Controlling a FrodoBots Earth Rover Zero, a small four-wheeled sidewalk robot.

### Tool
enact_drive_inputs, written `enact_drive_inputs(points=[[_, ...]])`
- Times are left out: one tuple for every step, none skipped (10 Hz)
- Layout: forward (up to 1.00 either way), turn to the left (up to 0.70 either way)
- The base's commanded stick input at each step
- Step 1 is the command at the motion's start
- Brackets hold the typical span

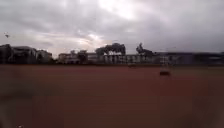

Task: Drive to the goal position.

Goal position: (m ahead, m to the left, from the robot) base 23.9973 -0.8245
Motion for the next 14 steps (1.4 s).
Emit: enact_drive_inputs(points=[[0.7,-0.14],[0.7,0.0],[0.7,0.0],[0.7,0.0],[0.7,0.0],[0.7,0.0],[0.7,-0.09],[0.7,-0.35],[0.7,-0.35],[0.7,-0.35],[0.7,-0.35],[0.7,-0.35],[0.7,-0.35],[0.7,-0.33]])
